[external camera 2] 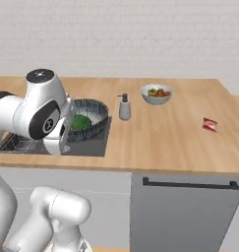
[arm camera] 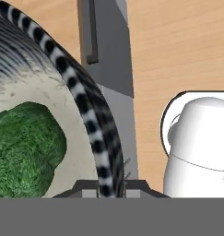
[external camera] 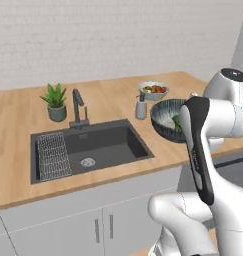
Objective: Pick the broccoli from the sink and place it in the bowl. Then pick the bowl and place it in the microwave. Then close the microwave door and press the start button.
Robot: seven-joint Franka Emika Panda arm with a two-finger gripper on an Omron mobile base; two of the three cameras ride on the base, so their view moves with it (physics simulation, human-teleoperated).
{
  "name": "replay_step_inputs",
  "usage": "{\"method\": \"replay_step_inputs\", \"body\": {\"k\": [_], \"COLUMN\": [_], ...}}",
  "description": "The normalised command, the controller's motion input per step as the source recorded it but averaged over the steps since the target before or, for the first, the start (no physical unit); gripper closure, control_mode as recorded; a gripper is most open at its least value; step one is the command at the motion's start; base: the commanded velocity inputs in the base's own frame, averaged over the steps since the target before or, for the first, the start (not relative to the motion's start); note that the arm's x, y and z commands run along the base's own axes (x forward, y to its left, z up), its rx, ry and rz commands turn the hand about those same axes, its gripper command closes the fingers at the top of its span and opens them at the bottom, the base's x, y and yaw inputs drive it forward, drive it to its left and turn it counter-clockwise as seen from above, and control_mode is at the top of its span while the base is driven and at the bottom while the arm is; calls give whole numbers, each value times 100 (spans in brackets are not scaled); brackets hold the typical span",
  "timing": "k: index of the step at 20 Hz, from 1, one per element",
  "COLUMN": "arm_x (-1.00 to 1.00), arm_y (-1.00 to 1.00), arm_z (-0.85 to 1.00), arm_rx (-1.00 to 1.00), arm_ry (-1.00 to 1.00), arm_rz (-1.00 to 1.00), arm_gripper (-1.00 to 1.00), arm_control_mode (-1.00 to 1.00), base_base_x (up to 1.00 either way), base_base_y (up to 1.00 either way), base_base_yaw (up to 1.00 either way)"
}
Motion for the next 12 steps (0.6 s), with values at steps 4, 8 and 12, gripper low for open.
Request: {"method": "replay_step_inputs", "body": {"k": [4, 8, 12], "arm_x": [0, 0, 0], "arm_y": [0, 0, 0], "arm_z": [0, 0, 0], "arm_rx": [0, 0, 0], "arm_ry": [0, 0, 0], "arm_rz": [0, 0, 0], "arm_gripper": [100, 100, 100], "arm_control_mode": [100, 100, 100], "base_base_x": [0, 0, 0], "base_base_y": [-28, -15, -14], "base_base_yaw": [-89, -95, -94]}}
